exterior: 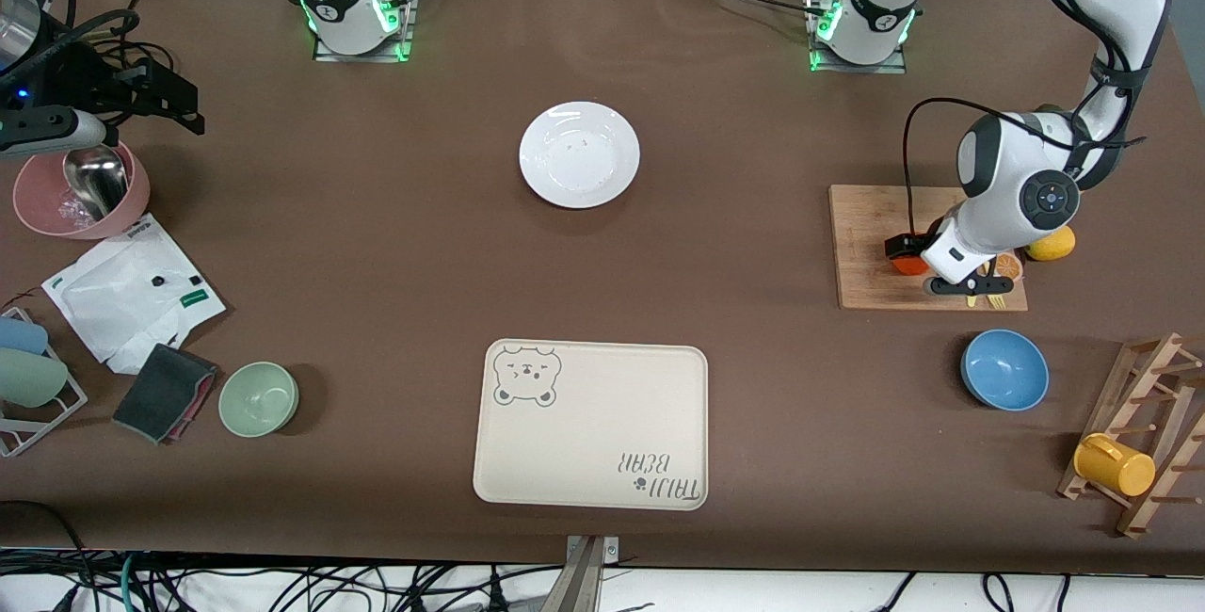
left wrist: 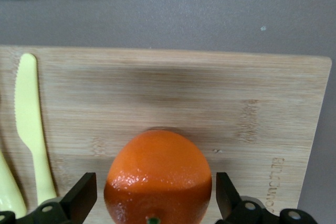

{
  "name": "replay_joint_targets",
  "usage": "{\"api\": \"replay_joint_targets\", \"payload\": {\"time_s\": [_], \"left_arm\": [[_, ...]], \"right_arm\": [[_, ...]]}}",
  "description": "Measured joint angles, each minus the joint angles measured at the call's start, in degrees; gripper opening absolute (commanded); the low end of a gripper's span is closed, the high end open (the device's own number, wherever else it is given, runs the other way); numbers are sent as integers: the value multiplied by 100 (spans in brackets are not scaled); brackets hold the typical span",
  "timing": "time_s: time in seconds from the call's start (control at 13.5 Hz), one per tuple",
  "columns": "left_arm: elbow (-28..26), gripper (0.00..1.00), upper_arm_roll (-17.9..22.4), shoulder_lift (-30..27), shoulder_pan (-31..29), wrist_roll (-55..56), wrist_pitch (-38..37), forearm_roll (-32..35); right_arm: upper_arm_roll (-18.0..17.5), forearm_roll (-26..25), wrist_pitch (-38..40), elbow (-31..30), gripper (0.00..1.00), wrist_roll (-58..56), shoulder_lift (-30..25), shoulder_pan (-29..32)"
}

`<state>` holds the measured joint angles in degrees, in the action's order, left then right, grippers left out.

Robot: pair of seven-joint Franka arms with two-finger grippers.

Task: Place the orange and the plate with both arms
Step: 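Lower the left gripper over the orange on the cutting board and grasp it, then carry the orange with the left gripper and set it on the white plate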

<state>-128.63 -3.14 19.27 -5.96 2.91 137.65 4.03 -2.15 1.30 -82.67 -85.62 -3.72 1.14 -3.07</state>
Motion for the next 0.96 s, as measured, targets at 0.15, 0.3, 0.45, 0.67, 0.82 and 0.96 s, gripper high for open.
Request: {"api": "replay_joint_targets", "payload": {"time_s": [0.15, 0.3, 0.45, 0.67, 0.82, 0.96], "left_arm": [[0, 52, 0, 43, -1, 0, 4, -33], [1, 36, 0, 70, -16, 2, 7, -50], [4, 34, -2, 63, -19, 3, 4, -60], [56, 34, -4, 61, -21, 7, -88, -62], [342, 34, -95, 12, -24, 37, -566, -154], [882, 34, -392, -96, -21, 254, -1444, -476]], "right_arm": [[0, 0, 0, 0, 100, 0, 0, 0], [-1, 0, 0, 0, 100, 0, 0, 0], [-4, 1, 0, 0, 100, 0, 0, 0], [-7, 1, 0, 0, 100, 0, 0, -1], [-7, 1, 0, 0, 100, 0, 0, -2], [-7, 1, 0, 0, 100, 0, 0, -2]]}}
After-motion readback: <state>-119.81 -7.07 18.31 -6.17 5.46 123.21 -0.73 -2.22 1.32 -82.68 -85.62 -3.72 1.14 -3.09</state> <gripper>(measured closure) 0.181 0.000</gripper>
